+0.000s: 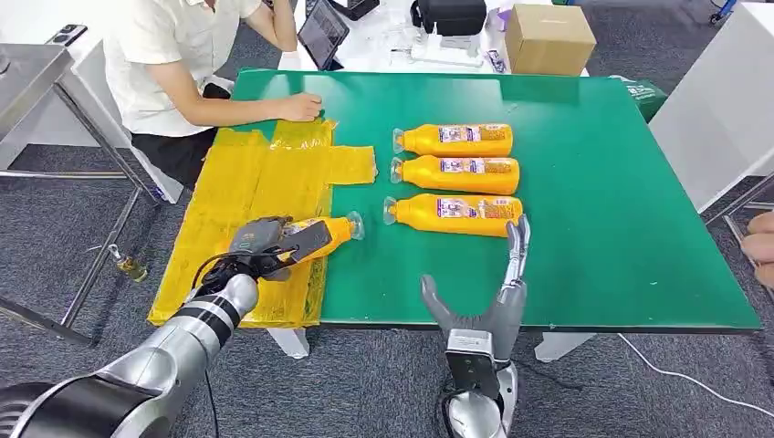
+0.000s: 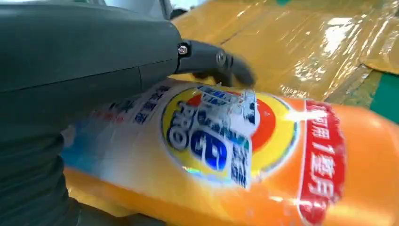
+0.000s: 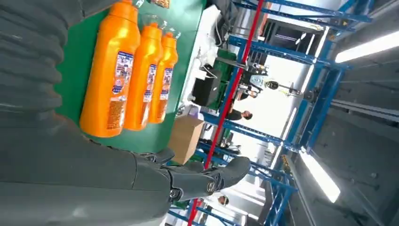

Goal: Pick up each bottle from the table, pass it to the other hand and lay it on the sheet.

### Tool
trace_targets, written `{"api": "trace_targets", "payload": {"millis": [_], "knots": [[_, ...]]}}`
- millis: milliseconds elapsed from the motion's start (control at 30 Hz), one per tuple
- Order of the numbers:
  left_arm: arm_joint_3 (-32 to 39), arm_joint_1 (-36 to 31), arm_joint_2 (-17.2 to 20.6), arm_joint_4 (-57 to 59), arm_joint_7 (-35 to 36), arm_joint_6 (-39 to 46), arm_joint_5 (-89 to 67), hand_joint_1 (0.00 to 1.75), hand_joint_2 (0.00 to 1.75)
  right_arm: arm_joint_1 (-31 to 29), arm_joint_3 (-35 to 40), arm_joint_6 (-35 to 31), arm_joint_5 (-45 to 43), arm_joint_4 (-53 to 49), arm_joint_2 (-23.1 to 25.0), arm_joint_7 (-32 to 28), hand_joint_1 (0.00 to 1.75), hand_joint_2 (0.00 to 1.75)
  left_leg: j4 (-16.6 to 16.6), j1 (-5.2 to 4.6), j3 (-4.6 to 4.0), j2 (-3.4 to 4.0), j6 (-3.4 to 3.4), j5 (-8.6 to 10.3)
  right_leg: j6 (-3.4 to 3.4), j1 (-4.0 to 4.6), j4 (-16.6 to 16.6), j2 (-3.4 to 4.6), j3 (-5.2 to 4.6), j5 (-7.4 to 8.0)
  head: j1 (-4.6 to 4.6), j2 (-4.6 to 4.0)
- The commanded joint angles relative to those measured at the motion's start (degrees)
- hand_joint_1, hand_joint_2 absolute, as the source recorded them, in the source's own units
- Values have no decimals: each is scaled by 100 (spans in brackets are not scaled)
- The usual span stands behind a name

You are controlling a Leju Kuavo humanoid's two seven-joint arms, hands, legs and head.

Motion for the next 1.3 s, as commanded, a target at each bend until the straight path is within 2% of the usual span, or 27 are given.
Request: {"api": "trace_targets", "payload": {"millis": [33, 167, 233, 300, 400, 500, 633, 667, 767, 833, 900, 1067, 1133, 1167, 1233, 1300], "knots": [[269, -241, -93, 614, 138, -313, 9, 0, 175, -116, -86, 13, -27, 508, -136, -18, 0, 175, -6, 3, 50, 8, 14, -14, -22, 10, -11, -5, 52, -11, -2, 0], [255, 52, -36, 584, -47, -406, 160, 0, 175, 18, -195, 13, -66, 676, -115, -18, 0, 175, -16, -1, 53, 15, 12, -12, -16, 5, -20, 6, 53, -6, 0, 0], [255, 52, -36, 584, -47, -406, 160, 0, 175, 18, -195, 13, -66, 676, -115, -18, 0, 175, -20, 0, 63, 14, 13, -14, -17, 6, -24, 4, 63, -8, 0, 0], [255, 52, -36, 584, -47, -406, 160, 0, 175, 18, -195, 13, -66, 676, -115, -18, 0, 175, -11, -3, 32, 8, 7, -5, -9, 0, -11, 3, 33, -3, -2, 0], [293, 103, -57, 529, -179, -484, 262, 0, 175, 10, -228, 13, -69, 739, -102, -18, 0, 175, -15, -2, 52, 12, 11, -10, -16, 3, -17, 4, 54, -6, 0, 0], [466, 309, -148, 260, -805, -432, 661, 0, 175, 47, -223, 13, -120, 704, -120, -18, 0, 175, -18, -3, 63, 13, 12, -10, -17, 3, -20, 4, 63, -5, -2, 0], [693, 836, -450, -812, -1998, 514, 1615, 0, 175, 172, -257, 13, 29, 530, -75, -18, 0, 175, -19, -4, 71, 4, 13, -9, -16, 2, -21, -6, 74, -7, 0, 0], [660, 1050, -514, -1233, -2120, 419, 2002, 0, 175, 218, -319, 13, 49, 488, -42, -18, 0, 175, -13, -4, 59, 0, 11, -7, -11, 0, -15, -7, 62, -6, 0, 0], [-50, 1819, -322, -2850, -2161, 12, 3136, 0, 175, 315, -443, 13, 150, 387, -40, -18, 0, 175, -11, -4, 61, -3, 14, -13, -15, 2, -14, -13, 65, -14, 0, 0], [-50, 1819, -322, -2850, -2161, 12, 3136, 0, 175, 315, -443, 13, 150, 387, -40, -18, 0, 175, -8, -4, 61, 12, 13, -20, -18, 3, -12, 1, 60, -15, 0, 0], [-338, 2093, -181, -3354, -2185, -98, 3554, 0, 175, 355, -503, 13, 181, 322, -60, -18, 0, 175, -3, -2, 60, 5, 11, -22, -20, 5, -6, -5, 60, -19, -2, 0], [-957, 2586, 65, -4235, -2227, 415, 3972, 0, 175, 357, -829, 13, 731, 380, -125, -18, 0, 175, -6, -2, 41, 10, 6, -18, -15, 3, -9, 3, 38, -11, 0, 0], [-1133, 2795, 168, -4530, -2346, 766, 3745, 0, 175, 124, -1467, 13, 2398, 1252, -167, 90, 0, 175, -7, -4, 48, 10, 8, -20, -18, 3, -10, 1, 45, -15, -2, 0], [-1135, 2914, 142, -4645, -2373, 797, 3797, 0, 175, 30, -1745, 13, 2904, 1423, -223, 213, 0, 175, -12, -2, 42, 7, 5, -13, -13, 2, -17, 1, 40, -7, 0, 0], [-1193, 3208, 81, -4880, -2431, 825, 3851, 0, 175, -186, -2257, 13, 4133, 1656, -456, 772, 0, 175, -18, -2, 50, 10, 9, -13, -14, 3, -26, 3, 51, -6, -2, 0], [-1402, 3495, 4, -4936, -2571, 1354, 3261, 0, 175, -459, -2652, 13, 5300, 1772, -858, 1505, 0, 175, -18, -5, 51, 5, 11, -14, -14, 0, -26, -3, 52, -8, -2, 0]]}}
